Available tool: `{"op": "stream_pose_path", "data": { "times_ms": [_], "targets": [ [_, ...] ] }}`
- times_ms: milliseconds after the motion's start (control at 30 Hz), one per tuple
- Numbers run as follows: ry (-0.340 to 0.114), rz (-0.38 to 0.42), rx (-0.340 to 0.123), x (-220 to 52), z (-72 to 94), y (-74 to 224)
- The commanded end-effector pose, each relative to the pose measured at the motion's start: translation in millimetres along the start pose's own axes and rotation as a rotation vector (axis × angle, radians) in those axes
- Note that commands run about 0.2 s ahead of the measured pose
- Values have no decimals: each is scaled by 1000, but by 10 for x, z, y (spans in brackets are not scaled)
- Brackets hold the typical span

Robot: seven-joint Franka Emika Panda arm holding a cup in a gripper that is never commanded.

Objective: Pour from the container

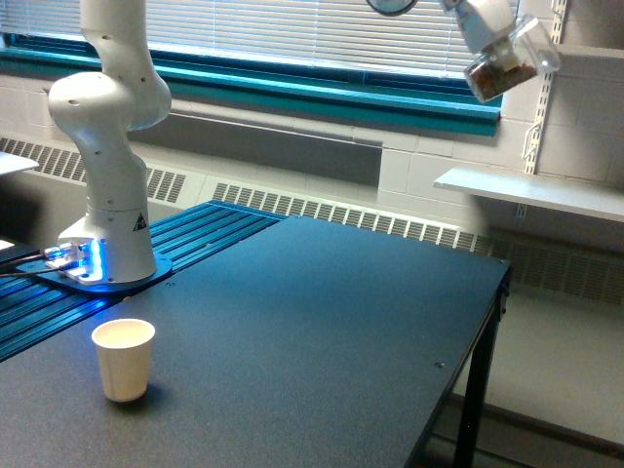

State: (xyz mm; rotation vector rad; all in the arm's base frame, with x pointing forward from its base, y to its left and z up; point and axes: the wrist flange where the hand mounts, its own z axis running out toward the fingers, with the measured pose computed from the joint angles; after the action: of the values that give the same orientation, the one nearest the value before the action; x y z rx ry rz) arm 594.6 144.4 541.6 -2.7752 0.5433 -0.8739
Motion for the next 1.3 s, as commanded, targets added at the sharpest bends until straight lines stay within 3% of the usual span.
{"op": "stream_pose_path", "data": {
  "times_ms": [33,500,933,1300],
  "targets": [
    [38,45,-42,92,-61,389],
    [102,145,-140,124,-113,1261],
    [114,219,-187,-285,-286,1718],
    [114,302,-276,-677,-363,2267]
  ]
}}
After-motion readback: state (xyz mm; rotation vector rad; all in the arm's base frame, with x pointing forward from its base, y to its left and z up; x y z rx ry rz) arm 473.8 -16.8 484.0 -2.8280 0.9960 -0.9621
